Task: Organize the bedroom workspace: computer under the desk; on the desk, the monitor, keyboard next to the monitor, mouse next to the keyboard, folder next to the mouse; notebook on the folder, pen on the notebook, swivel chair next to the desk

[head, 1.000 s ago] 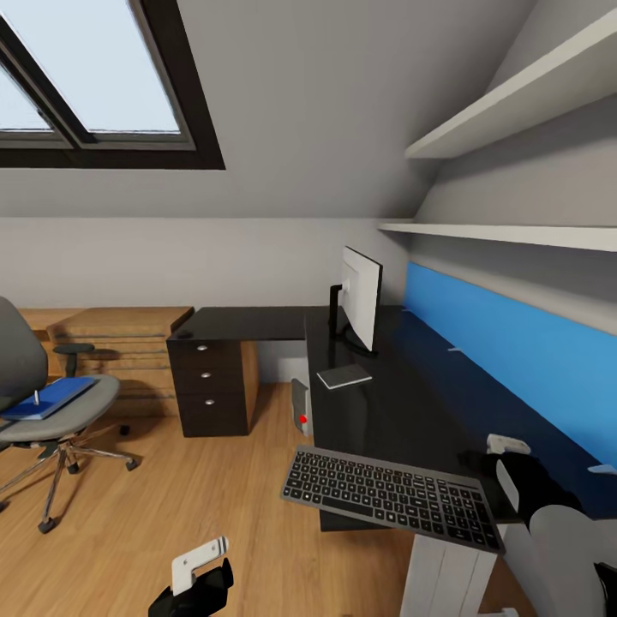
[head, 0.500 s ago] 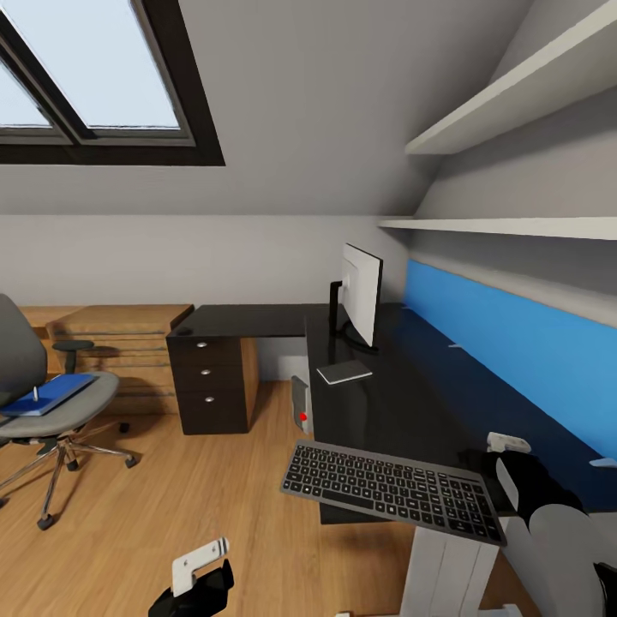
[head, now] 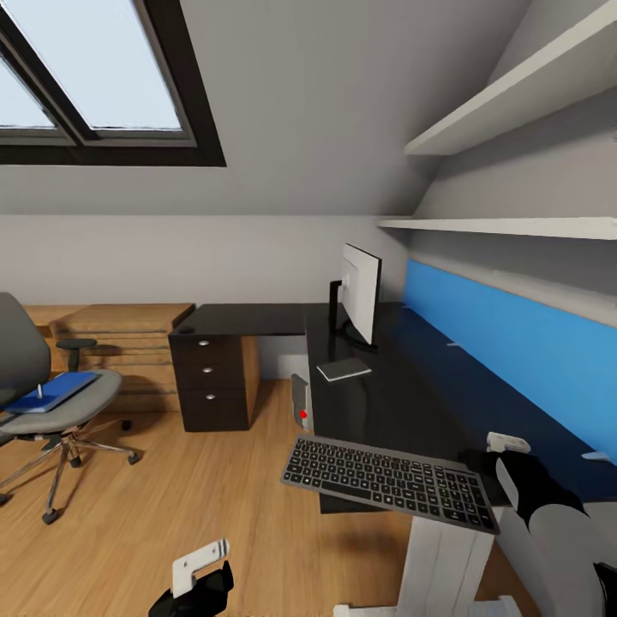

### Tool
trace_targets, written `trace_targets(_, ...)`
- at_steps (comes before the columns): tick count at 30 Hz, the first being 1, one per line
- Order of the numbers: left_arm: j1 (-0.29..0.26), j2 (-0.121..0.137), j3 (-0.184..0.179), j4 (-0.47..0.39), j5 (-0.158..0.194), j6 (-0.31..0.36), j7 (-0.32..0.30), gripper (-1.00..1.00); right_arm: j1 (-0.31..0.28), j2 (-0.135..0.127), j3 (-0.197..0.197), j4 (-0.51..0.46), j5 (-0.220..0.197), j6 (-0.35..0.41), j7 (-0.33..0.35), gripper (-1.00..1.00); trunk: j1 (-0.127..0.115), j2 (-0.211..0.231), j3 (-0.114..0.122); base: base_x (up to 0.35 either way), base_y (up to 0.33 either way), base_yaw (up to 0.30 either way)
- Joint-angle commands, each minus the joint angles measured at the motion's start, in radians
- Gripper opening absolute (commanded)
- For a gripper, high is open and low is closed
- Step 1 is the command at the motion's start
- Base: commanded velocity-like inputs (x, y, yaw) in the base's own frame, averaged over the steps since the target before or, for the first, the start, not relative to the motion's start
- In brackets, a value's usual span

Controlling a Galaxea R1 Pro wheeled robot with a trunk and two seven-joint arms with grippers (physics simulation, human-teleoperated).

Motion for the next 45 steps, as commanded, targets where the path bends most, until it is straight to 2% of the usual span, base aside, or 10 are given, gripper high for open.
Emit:
trace_targets(1, 0.0, 0.0, 0.0, -0.002, 0.006, 0.003, 0.006, 1.0, 0.0, 0.001, -0.01, 0.006, 0.011, 0.008, 0.006, 1.0, 0.0, 0.0, -0.001, -0.094, 0.0, 0.0)
trace_targets(29, 0.0, -0.001, 0.0, 0.0, 0.006, 0.003, 0.006, 1.0, 0.0, 0.001, -0.008, 0.003, 0.012, 0.008, 0.009, 1.0, 0.0, 0.0, -0.001, -0.116, 0.0, 0.0)
trace_targets(45, 0.0, -0.001, -0.008, 0.002, 0.006, 0.003, 0.005, 1.0, 0.0, 0.001, -0.008, 0.001, 0.012, 0.006, 0.009, 1.0, 0.0, 0.0, -0.001, -0.008, 0.0, 0.0)
